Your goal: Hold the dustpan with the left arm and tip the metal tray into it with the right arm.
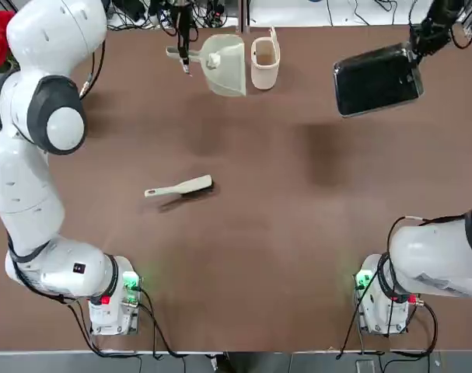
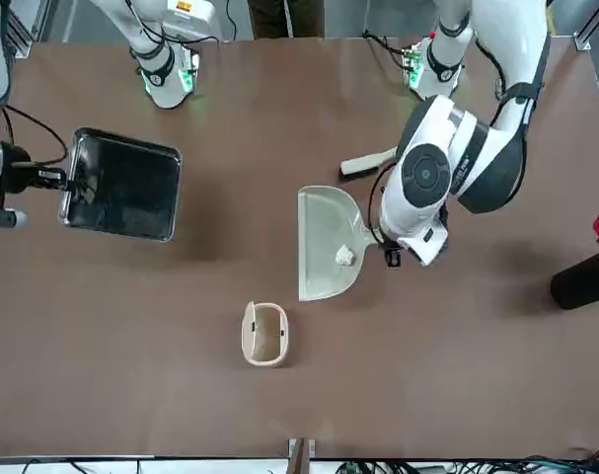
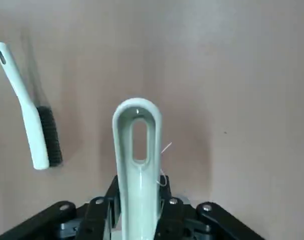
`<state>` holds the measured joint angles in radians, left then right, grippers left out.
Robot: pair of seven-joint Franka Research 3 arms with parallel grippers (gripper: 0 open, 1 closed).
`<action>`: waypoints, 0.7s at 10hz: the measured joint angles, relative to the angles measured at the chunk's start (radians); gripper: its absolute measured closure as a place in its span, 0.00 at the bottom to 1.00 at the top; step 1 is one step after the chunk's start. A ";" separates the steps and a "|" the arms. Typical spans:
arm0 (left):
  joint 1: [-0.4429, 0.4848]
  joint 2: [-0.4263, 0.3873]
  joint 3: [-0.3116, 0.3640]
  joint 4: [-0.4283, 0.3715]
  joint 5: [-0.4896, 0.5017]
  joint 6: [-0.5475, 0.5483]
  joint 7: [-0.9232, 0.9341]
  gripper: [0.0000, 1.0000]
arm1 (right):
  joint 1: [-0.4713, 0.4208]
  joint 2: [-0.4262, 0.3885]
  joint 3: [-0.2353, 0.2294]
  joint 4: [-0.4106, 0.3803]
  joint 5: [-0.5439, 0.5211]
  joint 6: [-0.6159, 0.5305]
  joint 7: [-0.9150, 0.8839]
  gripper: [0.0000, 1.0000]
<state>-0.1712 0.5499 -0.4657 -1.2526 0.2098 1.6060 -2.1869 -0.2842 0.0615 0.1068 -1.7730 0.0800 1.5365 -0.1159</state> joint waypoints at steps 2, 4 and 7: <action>0.000 0.024 0.000 0.023 -0.042 0.000 0.001 0.67 | -0.001 -0.006 -0.066 -0.118 0.028 0.102 -0.091 0.95; -0.004 0.056 -0.001 0.033 -0.074 0.000 0.001 0.67 | -0.001 -0.005 -0.125 -0.252 0.063 0.251 -0.204 0.95; -0.009 0.108 -0.001 0.112 -0.094 0.017 0.001 0.67 | -0.002 -0.002 -0.153 -0.408 0.148 0.445 -0.308 0.95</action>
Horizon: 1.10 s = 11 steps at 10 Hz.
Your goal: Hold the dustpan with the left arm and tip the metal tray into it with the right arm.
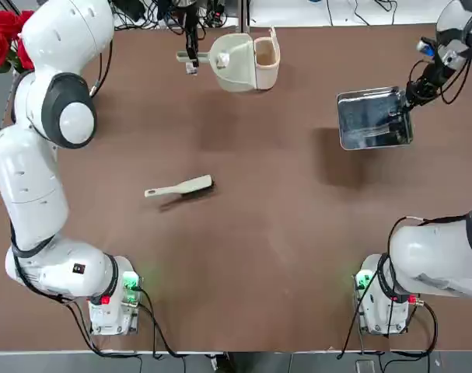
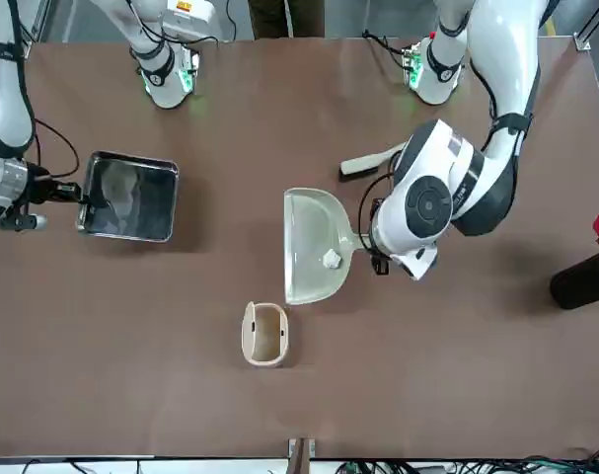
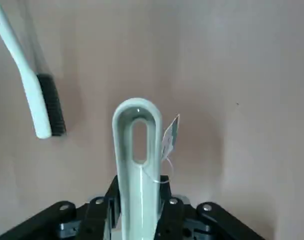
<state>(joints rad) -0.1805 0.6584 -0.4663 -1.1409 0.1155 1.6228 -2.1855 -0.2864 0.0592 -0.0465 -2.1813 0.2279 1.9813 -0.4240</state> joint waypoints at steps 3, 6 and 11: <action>-0.008 0.031 0.010 0.052 0.000 0.006 -0.020 0.67 | 0.000 0.047 -0.023 -0.064 0.112 0.081 -0.108 0.95; -0.094 0.031 0.129 0.098 0.000 0.021 -0.069 0.67 | -0.010 0.151 -0.038 -0.065 0.169 0.134 -0.192 0.95; -0.327 0.029 0.420 0.127 0.000 0.103 -0.024 0.67 | -0.015 0.263 -0.039 -0.064 0.225 0.231 -0.277 0.95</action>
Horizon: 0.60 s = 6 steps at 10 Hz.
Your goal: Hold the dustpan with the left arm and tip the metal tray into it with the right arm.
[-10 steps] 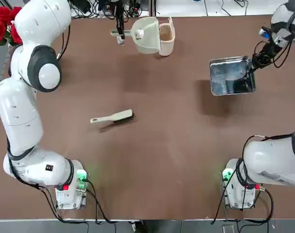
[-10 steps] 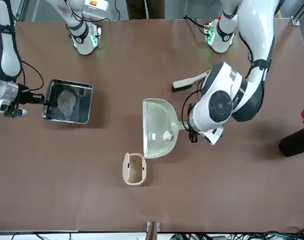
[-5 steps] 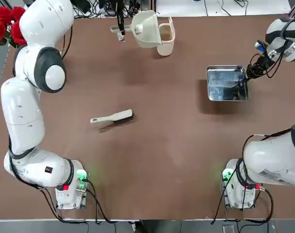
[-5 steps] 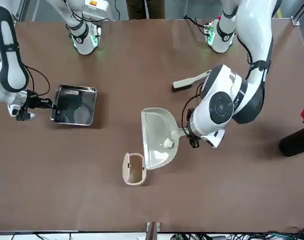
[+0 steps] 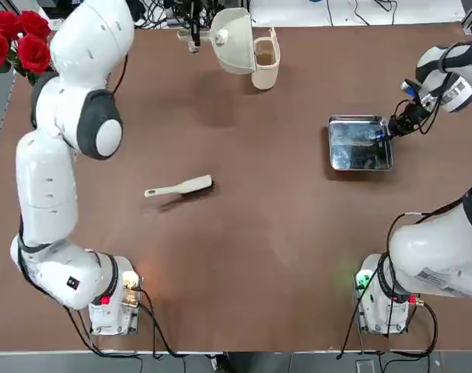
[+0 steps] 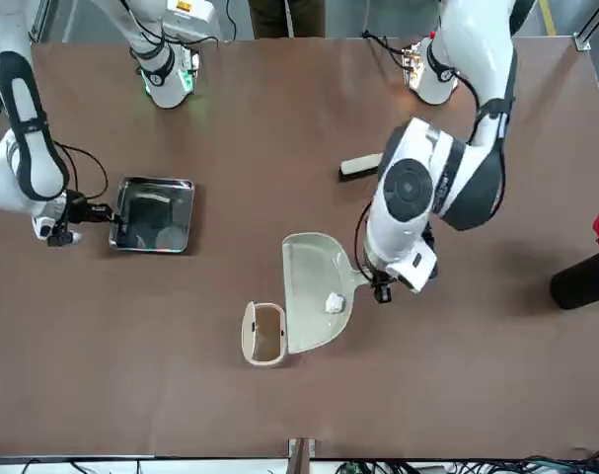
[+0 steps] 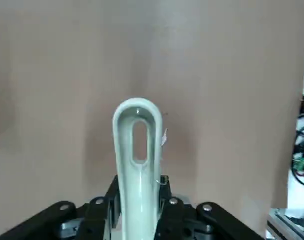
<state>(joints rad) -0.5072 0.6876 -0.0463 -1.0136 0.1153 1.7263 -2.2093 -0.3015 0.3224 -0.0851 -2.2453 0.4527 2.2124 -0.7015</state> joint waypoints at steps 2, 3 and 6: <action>-0.013 0.000 0.030 0.001 0.000 0.044 -0.069 0.67 | 0.002 0.028 0.002 0.001 0.040 0.023 -0.033 0.95; -0.018 0.000 0.057 0.001 0.000 0.047 -0.089 0.67 | 0.002 0.041 0.003 0.001 0.045 0.035 -0.042 0.95; -0.100 0.009 0.196 0.000 0.000 0.083 -0.193 0.67 | 0.006 0.069 0.004 0.003 0.077 0.063 -0.098 0.95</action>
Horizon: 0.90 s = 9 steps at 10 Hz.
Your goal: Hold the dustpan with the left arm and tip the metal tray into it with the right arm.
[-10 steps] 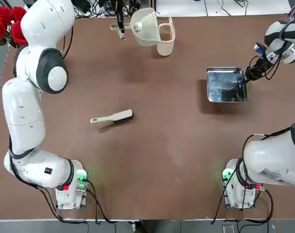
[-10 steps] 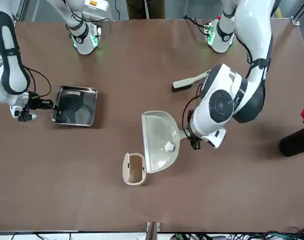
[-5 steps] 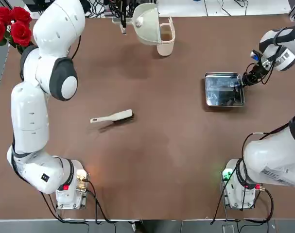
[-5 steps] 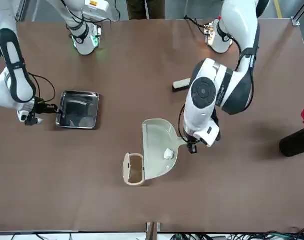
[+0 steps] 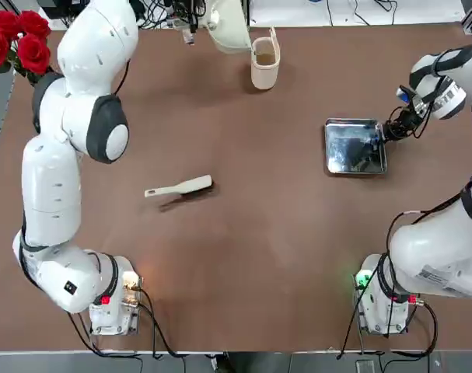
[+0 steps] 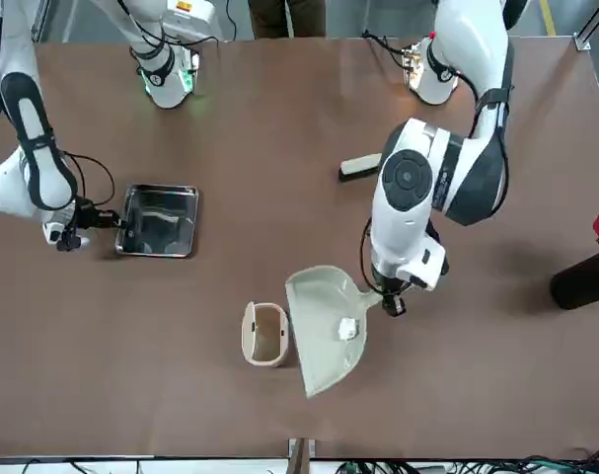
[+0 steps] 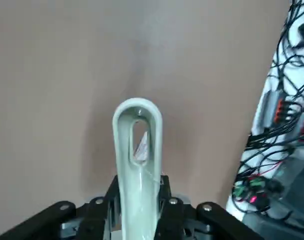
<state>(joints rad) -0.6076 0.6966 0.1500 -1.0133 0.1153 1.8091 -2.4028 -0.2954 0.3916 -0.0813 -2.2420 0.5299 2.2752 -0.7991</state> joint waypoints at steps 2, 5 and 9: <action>-0.070 0.015 0.083 0.000 0.000 0.027 -0.046 0.67 | 0.001 0.010 0.000 0.005 0.007 0.004 -0.022 0.95; -0.199 0.040 0.230 -0.001 0.000 0.041 -0.063 0.67 | 0.002 0.010 0.001 0.012 0.019 0.010 -0.069 0.95; -0.232 0.067 0.248 -0.001 0.057 0.124 -0.108 0.67 | 0.003 0.019 0.002 0.015 0.044 0.011 -0.101 0.95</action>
<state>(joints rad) -0.8399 0.7632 0.3980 -1.0144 0.1727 1.9331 -2.5113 -0.2927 0.4104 -0.0793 -2.2272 0.5738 2.2866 -0.9002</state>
